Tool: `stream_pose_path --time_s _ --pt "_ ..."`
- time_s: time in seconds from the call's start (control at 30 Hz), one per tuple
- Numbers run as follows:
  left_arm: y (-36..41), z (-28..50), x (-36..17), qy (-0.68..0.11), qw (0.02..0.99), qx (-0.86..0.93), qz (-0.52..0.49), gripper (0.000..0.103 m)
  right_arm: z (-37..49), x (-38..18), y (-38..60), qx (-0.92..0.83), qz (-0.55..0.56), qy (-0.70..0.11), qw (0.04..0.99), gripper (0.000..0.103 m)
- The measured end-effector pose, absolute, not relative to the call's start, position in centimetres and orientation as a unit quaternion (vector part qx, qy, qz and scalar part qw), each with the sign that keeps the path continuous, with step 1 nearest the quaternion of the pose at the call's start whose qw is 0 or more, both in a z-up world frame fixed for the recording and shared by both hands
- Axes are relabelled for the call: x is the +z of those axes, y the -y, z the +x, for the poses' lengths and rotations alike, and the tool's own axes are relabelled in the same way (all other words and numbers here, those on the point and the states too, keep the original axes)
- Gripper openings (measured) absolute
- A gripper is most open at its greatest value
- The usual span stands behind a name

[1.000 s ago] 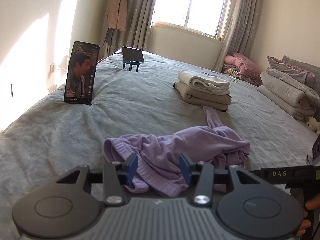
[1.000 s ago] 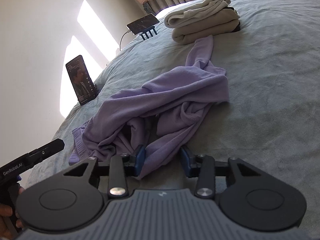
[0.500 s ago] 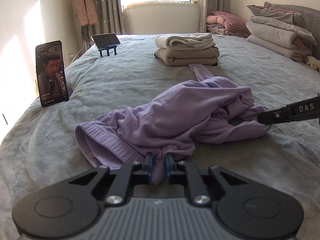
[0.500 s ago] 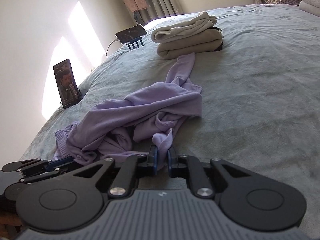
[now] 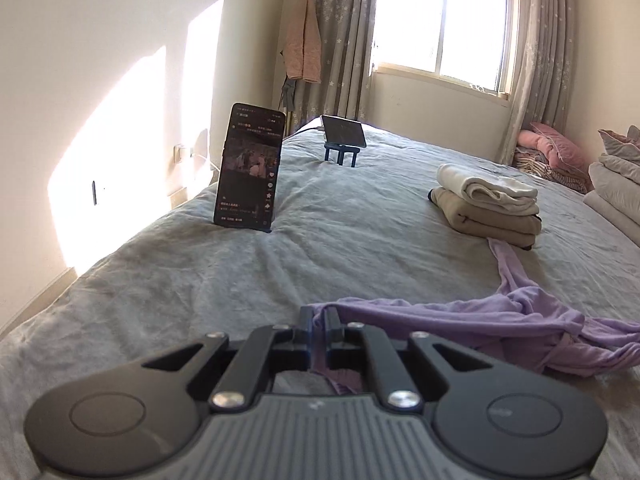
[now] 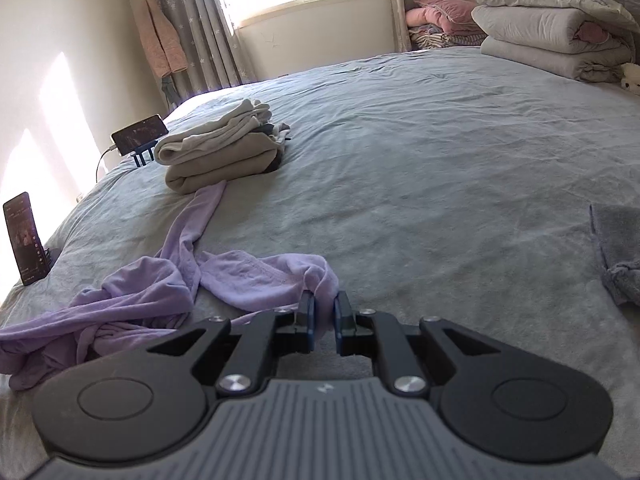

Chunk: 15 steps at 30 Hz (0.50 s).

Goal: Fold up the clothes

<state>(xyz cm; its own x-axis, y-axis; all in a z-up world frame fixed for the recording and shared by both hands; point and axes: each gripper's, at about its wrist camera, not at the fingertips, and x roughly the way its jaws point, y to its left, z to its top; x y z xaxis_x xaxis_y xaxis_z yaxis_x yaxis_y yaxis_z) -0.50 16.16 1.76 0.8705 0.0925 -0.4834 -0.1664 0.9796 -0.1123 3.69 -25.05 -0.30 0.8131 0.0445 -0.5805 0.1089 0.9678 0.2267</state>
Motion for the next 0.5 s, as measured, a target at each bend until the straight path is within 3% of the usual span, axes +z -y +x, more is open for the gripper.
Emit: stream_pose_path --time_s 0.27,0.4,0.43,0.47,0.5 --pt "-17.5 -1.0 1.8 -0.254 0.960 0.087 -0.079 0.005 4.2 -0.9 28.3 -0.088 0.116 -0.315 0.938 0.012" --pt "-17.6 -1.0 1.4 -0.265 0.958 0.066 -0.089 0.006 4.1 -1.2 27.9 -0.073 0.127 -0.329 0.933 0.022" --pt "-17.6 -1.0 1.3 -0.266 0.958 0.062 -0.090 0.006 4.0 -1.0 27.6 -0.069 0.122 -0.327 0.935 0.039" --pt "-17.5 -1.0 1.3 -0.266 0.958 0.058 -0.091 0.006 3.8 -0.8 27.2 -0.064 0.116 -0.321 0.938 0.061" --pt "-17.4 -1.0 1.3 -0.264 0.959 0.056 -0.091 0.006 3.5 -0.5 26.8 -0.060 0.111 -0.311 0.942 0.066"
